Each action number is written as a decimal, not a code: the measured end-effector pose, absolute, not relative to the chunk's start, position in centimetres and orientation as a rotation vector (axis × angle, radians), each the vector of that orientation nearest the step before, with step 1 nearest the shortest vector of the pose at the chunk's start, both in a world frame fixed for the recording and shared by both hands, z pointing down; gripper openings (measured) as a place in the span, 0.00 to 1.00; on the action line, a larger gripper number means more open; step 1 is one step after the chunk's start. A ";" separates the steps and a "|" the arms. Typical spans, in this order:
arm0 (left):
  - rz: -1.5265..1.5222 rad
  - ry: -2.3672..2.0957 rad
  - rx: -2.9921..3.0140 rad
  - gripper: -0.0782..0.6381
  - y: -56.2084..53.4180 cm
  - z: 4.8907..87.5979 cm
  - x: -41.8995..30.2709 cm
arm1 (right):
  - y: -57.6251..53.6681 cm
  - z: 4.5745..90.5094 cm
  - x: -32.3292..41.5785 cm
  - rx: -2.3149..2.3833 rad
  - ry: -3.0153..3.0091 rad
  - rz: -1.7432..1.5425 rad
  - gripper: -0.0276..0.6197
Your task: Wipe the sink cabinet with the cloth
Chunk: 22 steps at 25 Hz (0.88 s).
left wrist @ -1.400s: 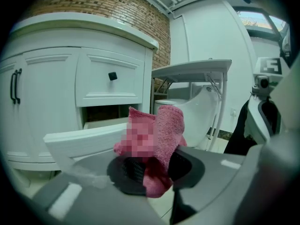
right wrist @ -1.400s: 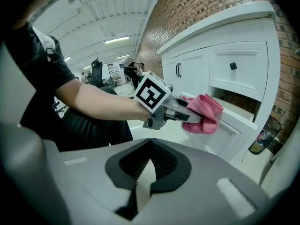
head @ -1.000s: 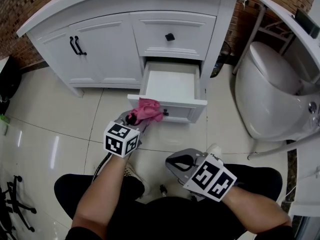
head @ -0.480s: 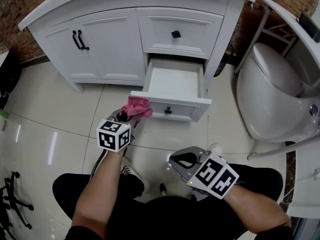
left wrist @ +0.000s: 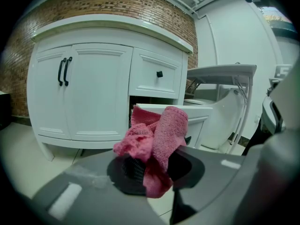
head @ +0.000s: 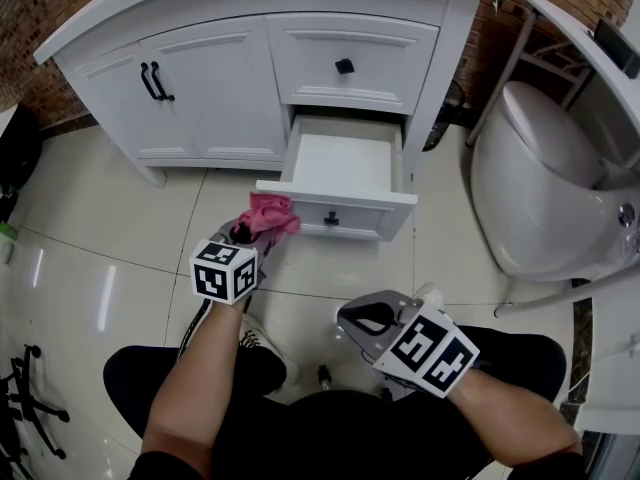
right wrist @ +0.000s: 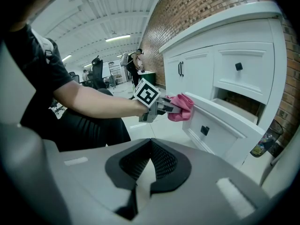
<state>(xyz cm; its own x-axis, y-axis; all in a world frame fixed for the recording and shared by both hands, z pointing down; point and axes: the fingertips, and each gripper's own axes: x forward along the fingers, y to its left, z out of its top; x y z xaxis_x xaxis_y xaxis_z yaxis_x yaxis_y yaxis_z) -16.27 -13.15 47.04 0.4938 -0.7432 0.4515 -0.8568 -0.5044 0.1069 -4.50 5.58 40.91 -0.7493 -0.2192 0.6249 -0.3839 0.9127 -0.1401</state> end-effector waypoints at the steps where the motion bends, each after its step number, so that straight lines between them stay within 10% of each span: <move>1: 0.509 -1.335 2.428 0.24 -13.0 47.1 -16.1 | 5.6 40.9 -4.4 0.430 -2.442 0.346 0.05; 22: 0.539 -0.731 2.608 0.24 -8.4 54.3 5.6 | 5.9 42.8 -0.8 0.491 -2.421 0.440 0.05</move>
<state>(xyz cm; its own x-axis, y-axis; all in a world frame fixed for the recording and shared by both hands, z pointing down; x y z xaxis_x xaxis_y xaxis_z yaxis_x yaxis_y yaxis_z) 5.60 -8.45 54.29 0.7914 -0.4097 0.4537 -0.5545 -0.7936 0.2506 -0.78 5.93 42.79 -0.7375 -0.2373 0.6323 -0.4448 0.8752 -0.1903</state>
